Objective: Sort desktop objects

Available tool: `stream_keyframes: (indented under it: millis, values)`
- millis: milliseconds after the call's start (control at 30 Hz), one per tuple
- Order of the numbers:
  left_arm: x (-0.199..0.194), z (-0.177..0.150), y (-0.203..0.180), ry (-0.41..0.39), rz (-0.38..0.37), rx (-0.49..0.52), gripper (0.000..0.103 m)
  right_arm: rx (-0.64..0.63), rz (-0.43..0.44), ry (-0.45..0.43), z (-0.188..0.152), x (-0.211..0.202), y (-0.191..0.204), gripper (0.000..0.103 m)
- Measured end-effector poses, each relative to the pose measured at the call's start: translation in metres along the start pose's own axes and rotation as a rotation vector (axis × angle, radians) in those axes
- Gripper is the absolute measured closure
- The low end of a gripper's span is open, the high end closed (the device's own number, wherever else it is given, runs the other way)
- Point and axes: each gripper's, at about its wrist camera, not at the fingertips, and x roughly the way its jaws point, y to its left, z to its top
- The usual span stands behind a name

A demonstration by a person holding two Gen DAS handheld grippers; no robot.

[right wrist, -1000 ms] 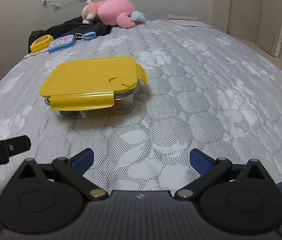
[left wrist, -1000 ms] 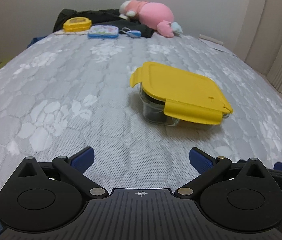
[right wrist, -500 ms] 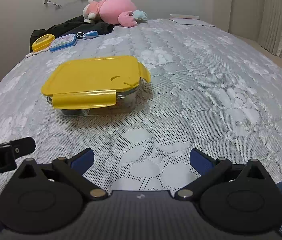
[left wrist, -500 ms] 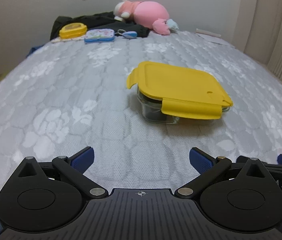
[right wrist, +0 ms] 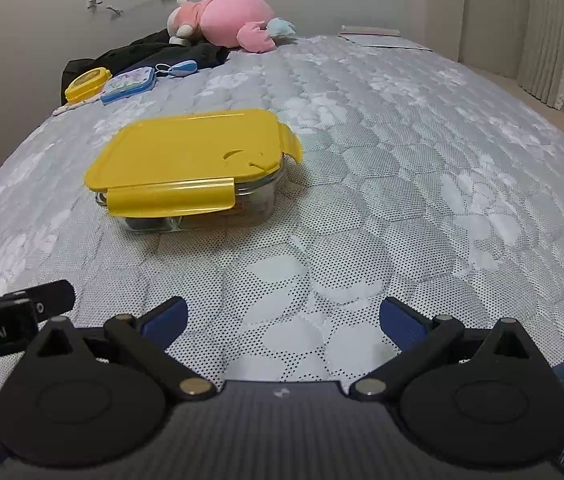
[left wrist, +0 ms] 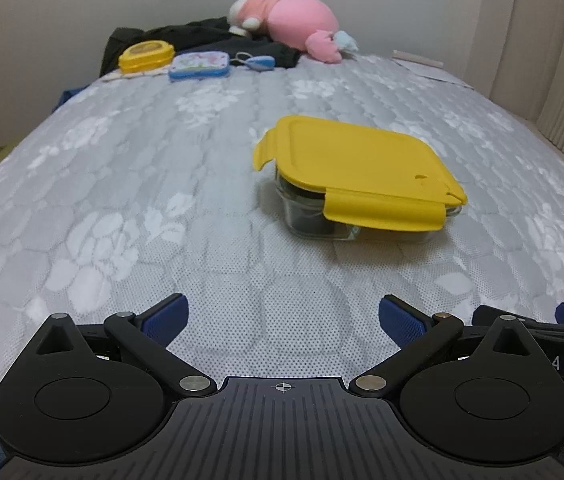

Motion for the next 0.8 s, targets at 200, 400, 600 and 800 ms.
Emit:
stream_keyframes:
  millis: [200,400,600,800]
  values:
    - [0.0009,-0.0011,-0.0005,0.007,-0.003,0.002,0.0,-0.002,0.003,0.004,0.0,-0.0006,0.0007,0.0]
    - [0.0019,-0.0017,-0.001,0.013,-0.005,0.003,0.0,-0.004,0.004,0.009,-0.0002,-0.0011,0.0014,0.0]
    - [0.0023,-0.002,-0.0014,0.018,-0.003,0.004,0.0,-0.002,0.003,0.012,-0.0006,-0.0006,0.002,0.0]
    - [0.0011,-0.0011,-0.0013,0.022,0.0,0.004,0.0,0.005,0.006,0.012,0.0016,-0.002,0.0003,0.0]
